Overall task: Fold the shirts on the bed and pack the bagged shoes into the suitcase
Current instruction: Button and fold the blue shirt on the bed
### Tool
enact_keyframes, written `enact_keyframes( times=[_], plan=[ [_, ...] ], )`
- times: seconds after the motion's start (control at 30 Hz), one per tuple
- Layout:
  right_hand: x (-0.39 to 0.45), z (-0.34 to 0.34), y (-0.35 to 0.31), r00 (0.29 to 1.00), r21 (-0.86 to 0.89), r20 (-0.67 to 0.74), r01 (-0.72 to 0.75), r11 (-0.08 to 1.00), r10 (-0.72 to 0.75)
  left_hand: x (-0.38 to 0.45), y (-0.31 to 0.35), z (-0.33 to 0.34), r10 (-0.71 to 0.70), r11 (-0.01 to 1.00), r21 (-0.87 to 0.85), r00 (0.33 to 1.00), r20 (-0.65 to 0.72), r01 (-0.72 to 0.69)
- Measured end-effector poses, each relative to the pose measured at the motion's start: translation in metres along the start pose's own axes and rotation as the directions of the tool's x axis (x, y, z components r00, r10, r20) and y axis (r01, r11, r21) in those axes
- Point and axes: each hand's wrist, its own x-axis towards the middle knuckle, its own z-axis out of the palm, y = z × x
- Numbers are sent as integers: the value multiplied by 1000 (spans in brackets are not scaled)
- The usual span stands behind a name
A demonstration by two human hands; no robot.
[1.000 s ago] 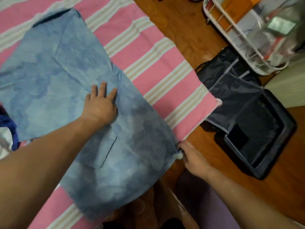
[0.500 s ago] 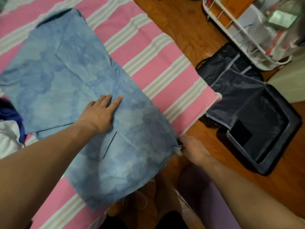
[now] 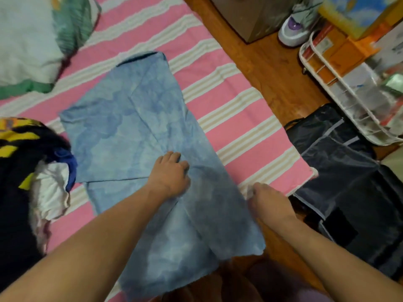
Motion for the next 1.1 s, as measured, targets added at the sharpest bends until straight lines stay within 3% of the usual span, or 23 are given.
enact_keyframes(
  times=[0.07, 0.17, 0.23, 0.3, 0.37, 0.47, 0.53, 0.6, 0.63, 0.7, 0.73, 0.83, 0.87, 0.9, 0.93, 1.0, 1.03, 1.07, 1.1],
  plan=[
    [49, -26, -34, 942, 14, -202, 276, 961, -268, -7, 0, 12, -65, 995, -89, 983, -171, 50],
    [123, -48, -106, 705, -179, -415, 556, 812, -575, -10, 6, 37, -206, 971, -165, 951, -232, 170],
    [164, -56, -154, 596, -376, -375, 601, 705, -709, -7, 11, 56, -242, 963, -181, 939, -243, 201],
    [208, -57, -176, 516, -468, -300, 654, 595, -803, -1, 12, 70, -274, 957, -169, 925, -263, 236],
    [259, -56, -169, 511, -495, -215, 677, 544, -832, 9, 15, 83, -322, 944, -170, 902, -288, 283],
    [314, -66, -149, 649, -476, -177, 602, 641, -740, 22, 20, 93, -377, 925, -165, 878, -296, 341],
    [328, -82, -167, 660, -431, -224, 592, 681, -717, 27, 19, 94, -397, 918, -144, 868, -297, 370],
    [334, -107, -197, 565, -440, -307, 629, 640, -766, 27, 22, 93, -395, 919, -129, 866, -308, 373],
    [340, -119, -211, 472, -491, -293, 671, 555, -831, 26, 23, 92, -389, 921, -126, 868, -308, 368],
    [357, -139, -232, 340, -606, -131, 716, 347, -931, 25, 22, 92, -384, 923, -121, 870, -308, 365],
    [371, -144, -236, 359, -627, -52, 715, 310, -932, 26, 22, 93, -389, 921, -125, 865, -317, 368],
    [415, -152, -241, 643, -618, 13, 607, 499, -766, 29, 21, 96, -400, 916, -131, 858, -322, 378],
    [414, -152, -245, 685, -601, -25, 572, 559, -728, 30, 19, 96, -403, 915, -137, 859, -315, 379],
    [404, -148, -250, 679, -586, -87, 557, 589, -729, 31, 16, 97, -403, 915, -136, 863, -305, 379],
    [380, -140, -253, 619, -565, -172, 576, 591, -767, 32, 15, 96, -396, 918, -131, 869, -296, 373],
    [322, -110, -243, 405, -507, -273, 710, 488, -873, 34, 18, 89, -406, 913, -148, 878, -252, 380],
    [297, -88, -226, 283, -491, -259, 785, 379, -923, 33, 22, 84, -433, 900, -168, 871, -233, 402],
    [274, -68, -204, 213, -494, -195, 822, 284, -957, 31, 30, 80, -463, 882, -202, 859, -218, 425],
    [264, -54, -185, 202, -505, -117, 831, 234, -972, 26, 41, 80, -481, 870, -235, 849, -219, 433]
  ],
)
